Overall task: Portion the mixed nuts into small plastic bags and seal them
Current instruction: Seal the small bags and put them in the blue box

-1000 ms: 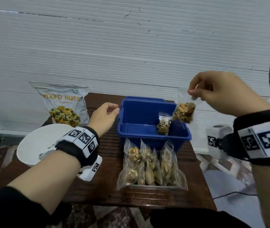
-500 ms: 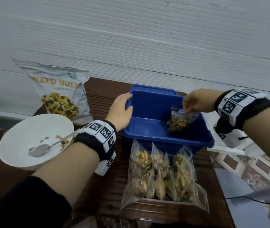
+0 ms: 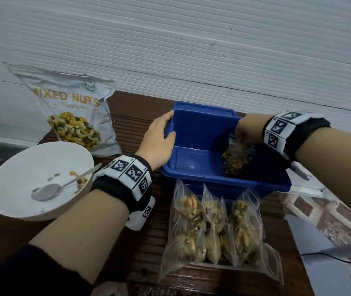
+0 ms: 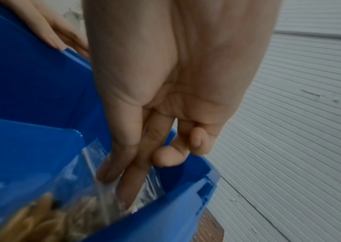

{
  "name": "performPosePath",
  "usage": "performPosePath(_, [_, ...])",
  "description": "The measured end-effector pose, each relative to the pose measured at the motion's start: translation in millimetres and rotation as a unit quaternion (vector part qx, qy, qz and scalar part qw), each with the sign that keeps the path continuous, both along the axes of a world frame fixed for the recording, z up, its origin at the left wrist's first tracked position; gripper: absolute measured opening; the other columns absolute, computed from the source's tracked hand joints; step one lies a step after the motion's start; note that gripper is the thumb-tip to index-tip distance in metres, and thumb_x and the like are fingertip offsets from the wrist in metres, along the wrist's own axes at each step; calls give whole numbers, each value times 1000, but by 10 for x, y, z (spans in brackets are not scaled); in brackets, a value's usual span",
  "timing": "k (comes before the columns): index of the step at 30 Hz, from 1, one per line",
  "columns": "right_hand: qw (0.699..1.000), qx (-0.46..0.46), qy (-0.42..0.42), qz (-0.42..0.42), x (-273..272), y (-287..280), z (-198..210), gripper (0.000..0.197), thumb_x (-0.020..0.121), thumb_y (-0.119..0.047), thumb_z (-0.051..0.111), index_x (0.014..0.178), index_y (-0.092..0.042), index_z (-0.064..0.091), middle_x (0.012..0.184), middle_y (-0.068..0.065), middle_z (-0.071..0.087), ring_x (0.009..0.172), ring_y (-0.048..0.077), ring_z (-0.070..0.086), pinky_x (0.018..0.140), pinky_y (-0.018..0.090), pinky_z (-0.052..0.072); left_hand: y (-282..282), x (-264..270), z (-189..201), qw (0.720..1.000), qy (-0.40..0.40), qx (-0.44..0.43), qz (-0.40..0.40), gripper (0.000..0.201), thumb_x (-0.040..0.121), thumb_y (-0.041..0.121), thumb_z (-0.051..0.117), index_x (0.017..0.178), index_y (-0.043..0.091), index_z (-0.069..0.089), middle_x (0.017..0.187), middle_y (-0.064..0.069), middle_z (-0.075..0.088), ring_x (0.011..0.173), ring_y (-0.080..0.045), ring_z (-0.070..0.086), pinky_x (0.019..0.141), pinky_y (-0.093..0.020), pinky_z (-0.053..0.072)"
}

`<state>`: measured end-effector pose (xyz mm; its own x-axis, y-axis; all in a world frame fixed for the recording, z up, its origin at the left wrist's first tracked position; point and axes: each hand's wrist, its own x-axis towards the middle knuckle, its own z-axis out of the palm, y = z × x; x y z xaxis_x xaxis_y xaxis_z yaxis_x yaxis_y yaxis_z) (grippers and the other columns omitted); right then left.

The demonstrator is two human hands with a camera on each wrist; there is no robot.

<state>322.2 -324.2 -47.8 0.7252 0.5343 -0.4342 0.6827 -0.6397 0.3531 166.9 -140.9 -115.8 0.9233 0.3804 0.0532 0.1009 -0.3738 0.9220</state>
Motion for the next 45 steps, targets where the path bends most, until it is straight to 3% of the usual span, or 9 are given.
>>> performPosePath(2, [999, -5, -20, 28, 46, -1, -66, 11, 83, -16, 64, 88, -11, 72, 91, 9, 70, 75, 27, 62, 74, 37, 55, 13, 7, -22, 1000, -4, -6, -1, 51, 100, 13, 44, 147, 28, 34, 145, 8, 34, 127, -18, 46, 109, -42, 40])
performPosePath(7, [998, -46, -21, 22, 11, 18, -127, 23, 90, -27, 59, 98, -8, 70, 92, 10, 66, 70, 23, 52, 65, 27, 42, 42, 33, -92, 1000, -18, -16, -9, 51, 99, 16, 46, 147, 31, 34, 146, 9, 37, 124, -20, 50, 106, -45, 43])
performPosePath(12, [999, -42, -6, 19, -12, 15, -49, 21, 88, -24, 64, 101, -8, 70, 99, 9, 69, 83, 24, 62, 72, 31, 48, 46, 34, -107, 1000, -10, -11, -10, 51, 99, 17, 46, 146, 33, 34, 148, 9, 36, 127, -19, 48, 106, -45, 42])
performPosePath(19, [989, 135, 59, 9, -283, -43, 313, 13, 85, -28, 69, 94, -18, 71, 77, -4, 66, 67, 5, 53, 56, 13, 35, -39, -73, 59, 996, -3, 87, 26, 46, 99, 19, 50, 144, 23, 42, 143, 3, 47, 124, -19, 51, 106, -36, 42])
performPosePath(25, [971, 213, 105, -29, -795, -240, 534, 21, 93, -38, 58, 83, -21, 66, 73, -6, 70, 73, 9, 62, 69, 24, 43, -108, -198, 199, 986, -19, 150, 71, 37, 96, 25, 53, 132, 18, 52, 129, -2, 54, 112, -17, 55, 95, -27, 43])
performPosePath(30, [972, 196, 113, -69, -1375, -548, 582, 44, 95, -44, 51, 74, -12, 71, 63, -3, 68, 54, 2, 54, 55, 17, 37, -224, -425, 343, 980, -25, 190, 55, 40, 96, 25, 53, 135, 17, 50, 133, -3, 52, 122, -20, 49, 100, -29, 38])
performPosePath(37, [964, 213, 62, -144, -2095, -778, 437, 62, 80, -66, 57, 54, -14, 36, 51, -1, 39, 46, 12, 38, 48, 25, 31, -472, -749, 492, 977, -55, 205, 10, 37, 96, 23, 53, 132, 19, 52, 136, -2, 51, 129, -23, 42, 109, -40, 35])
performPosePath(42, [948, 278, 61, -140, -2266, -808, 229, 41, 88, -25, 61, 53, -18, 41, 56, -2, 47, 54, 14, 49, 54, 27, 43, -710, -916, 508, 978, -56, 197, -31, 32, 97, 25, 52, 128, 23, 54, 133, 4, 51, 129, -19, 40, 110, -40, 33])
performPosePath(45, [942, 301, 52, -140, -2280, -826, 194, 40, 90, -20, 59, 53, -17, 42, 57, 0, 48, 59, 20, 53, 62, 31, 47, -843, -987, 528, 980, -57, 181, -61, 26, 96, 23, 54, 122, 25, 58, 125, 9, 54, 123, -14, 44, 109, -37, 35])
